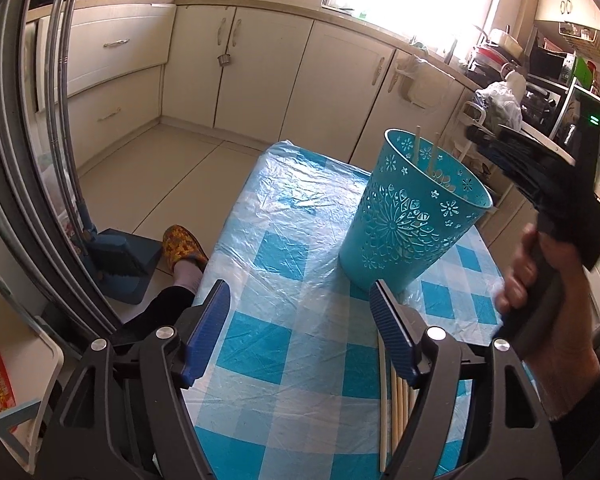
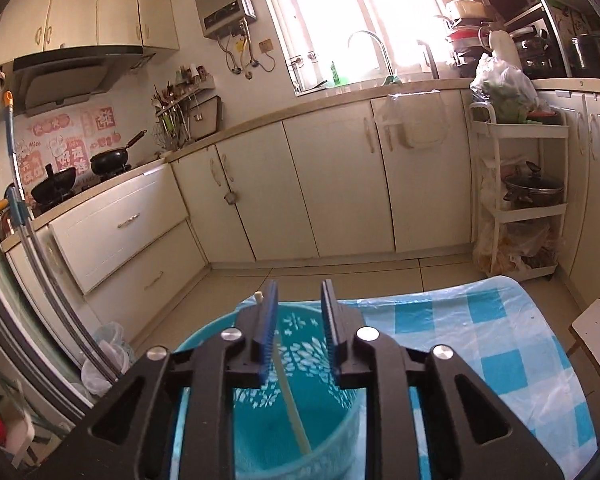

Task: Organize utensils
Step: 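Open the right tool to drop the chopstick into the basket, then lower the left tool to the chopsticks and close on one chopstick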

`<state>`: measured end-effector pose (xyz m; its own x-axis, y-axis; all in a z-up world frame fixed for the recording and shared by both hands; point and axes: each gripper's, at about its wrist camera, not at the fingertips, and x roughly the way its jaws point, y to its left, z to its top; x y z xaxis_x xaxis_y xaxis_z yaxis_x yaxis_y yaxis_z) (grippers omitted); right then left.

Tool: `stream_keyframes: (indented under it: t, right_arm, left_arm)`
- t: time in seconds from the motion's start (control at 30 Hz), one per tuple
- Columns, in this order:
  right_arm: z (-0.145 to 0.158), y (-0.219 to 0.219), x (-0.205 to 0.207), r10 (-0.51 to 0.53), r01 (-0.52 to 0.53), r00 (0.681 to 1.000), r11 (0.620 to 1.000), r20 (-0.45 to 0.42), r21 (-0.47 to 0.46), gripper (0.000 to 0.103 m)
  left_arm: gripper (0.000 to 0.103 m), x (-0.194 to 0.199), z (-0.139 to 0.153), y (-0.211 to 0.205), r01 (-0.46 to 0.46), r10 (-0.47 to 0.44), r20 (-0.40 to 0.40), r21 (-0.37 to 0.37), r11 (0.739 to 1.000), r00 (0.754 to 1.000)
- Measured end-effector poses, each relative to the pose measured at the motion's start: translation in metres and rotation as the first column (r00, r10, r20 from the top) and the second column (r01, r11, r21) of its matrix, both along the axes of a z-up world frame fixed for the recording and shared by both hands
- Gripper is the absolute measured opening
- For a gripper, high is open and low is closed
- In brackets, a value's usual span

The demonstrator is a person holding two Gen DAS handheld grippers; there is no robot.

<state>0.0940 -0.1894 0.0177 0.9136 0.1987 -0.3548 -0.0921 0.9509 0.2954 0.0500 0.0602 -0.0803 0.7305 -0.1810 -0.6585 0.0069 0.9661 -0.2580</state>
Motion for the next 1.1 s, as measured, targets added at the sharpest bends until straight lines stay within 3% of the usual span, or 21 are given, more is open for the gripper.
stream_keyframes:
  t: [0.1, 0.2, 0.33, 0.43, 0.67, 0.8, 1.1]
  right_arm:
    - [-0.002, -0.01, -0.036, -0.023, 0.023, 1.0, 0.999, -0.008, 0.026, 0.032]
    - [-0.027, -0.017, -0.072, -0.026, 0.028, 0.987, 1.0, -0.156, 0.013, 0.032]
    - [-0.089, -0.017, -0.097, 0.012, -0.005, 0.915, 1.0, -0.404, 0.019, 0.027]
    - [-0.122, -0.012, -0.101, 0.022, -0.014, 0.862, 1.0, -0.507, 0.019, 0.019]
    - [-0.143, 0.002, -0.084, -0.002, -0.019, 0.831, 0.999, -0.556, -0.031, 0.018]
    - [-0.147, 0.013, -0.082, -0.008, -0.056, 0.842, 0.993, -0.539, -0.102, 0.018]
    - [-0.15, -0.016, -0.075, 0.021, -0.117, 0.836, 0.983, -0.548, -0.142, 0.012]
  left_arm:
    - [0.072, -0.002, 0.001, 0.002, -0.011, 0.011, 0.001, 0.002, 1.0, 1.0]
    - [0.073, -0.003, 0.0, 0.002, -0.017, 0.017, -0.01, 0.001, 1.0, 1.0]
    - [0.073, -0.005, -0.006, -0.004, -0.001, 0.001, -0.031, 0.005, 1.0, 1.0]
    - [0.073, -0.005, -0.011, -0.014, 0.027, -0.026, -0.06, 0.02, 0.999, 0.998]
    - [0.075, -0.008, -0.019, -0.029, 0.074, -0.067, -0.095, 0.066, 0.995, 0.993]
    - [0.076, 0.004, -0.031, -0.045, 0.124, -0.108, -0.146, 0.103, 0.987, 0.983]
    - [0.076, 0.049, -0.067, -0.098, 0.213, -0.163, -0.233, 0.208, 0.955, 0.959]
